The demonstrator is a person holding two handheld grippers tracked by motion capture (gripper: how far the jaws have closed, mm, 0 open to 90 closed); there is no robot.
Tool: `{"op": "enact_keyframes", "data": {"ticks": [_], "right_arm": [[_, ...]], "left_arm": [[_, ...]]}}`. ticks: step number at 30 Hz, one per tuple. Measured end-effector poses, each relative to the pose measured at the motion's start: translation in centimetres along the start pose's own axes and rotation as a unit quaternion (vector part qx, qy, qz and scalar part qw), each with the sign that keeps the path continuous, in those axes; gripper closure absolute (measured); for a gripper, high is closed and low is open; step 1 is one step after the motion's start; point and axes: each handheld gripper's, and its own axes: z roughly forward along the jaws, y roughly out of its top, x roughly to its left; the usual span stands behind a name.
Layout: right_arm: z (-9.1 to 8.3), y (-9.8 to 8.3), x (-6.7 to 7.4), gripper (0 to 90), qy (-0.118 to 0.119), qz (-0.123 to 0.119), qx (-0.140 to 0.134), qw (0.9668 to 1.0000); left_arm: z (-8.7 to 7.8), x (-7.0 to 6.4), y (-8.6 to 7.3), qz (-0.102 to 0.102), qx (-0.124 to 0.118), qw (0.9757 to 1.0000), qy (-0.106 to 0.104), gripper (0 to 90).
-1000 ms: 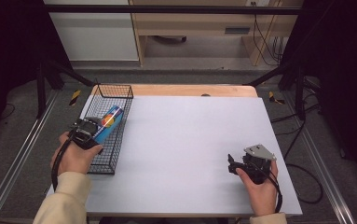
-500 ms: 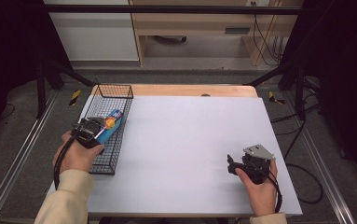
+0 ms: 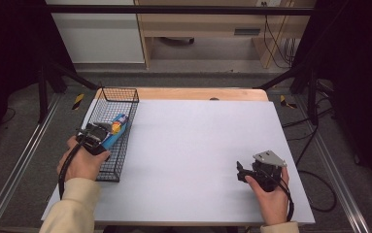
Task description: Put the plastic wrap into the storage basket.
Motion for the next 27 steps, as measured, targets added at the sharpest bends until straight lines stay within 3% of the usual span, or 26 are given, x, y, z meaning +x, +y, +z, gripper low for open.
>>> {"op": "enact_keyframes", "data": {"ticks": [10, 15, 19, 23, 24, 27], "right_arm": [[0.0, -0.1, -0.3, 6.9, -0.001, -0.001, 0.0, 1.0], [-0.1, -0.1, -0.4, 6.4, -0.004, -0.001, -0.001, 1.0], [-0.2, 0.0, -0.4, 5.6, -0.006, -0.001, -0.005, 1.0], [-0.4, 0.0, -0.5, 5.1, -0.01, -0.003, -0.012, 0.9999], [-0.4, 0.0, -0.6, 5.1, -0.011, -0.004, -0.013, 0.9998], [-0.4, 0.1, -0.6, 4.5, -0.011, -0.005, -0.017, 0.9998]], "left_arm": [[-0.7, -0.1, -0.4, -0.012, -0.054, 0.9985, -0.004, 23.2], [-2.1, -0.5, -0.9, -0.009, -0.098, 0.9952, 0.007, 14.4], [-3.6, -0.6, -1.1, -0.012, -0.151, 0.9884, 0.014, 8.4], [-5.3, -0.9, -1.3, -0.013, -0.21, 0.9774, -0.018, 6.7], [-5.6, -1.1, -1.3, -0.01, -0.217, 0.9758, -0.022, 6.5], [-6.7, -1.7, -1.2, 0.001, -0.256, 0.9651, -0.055, 5.1]]}}
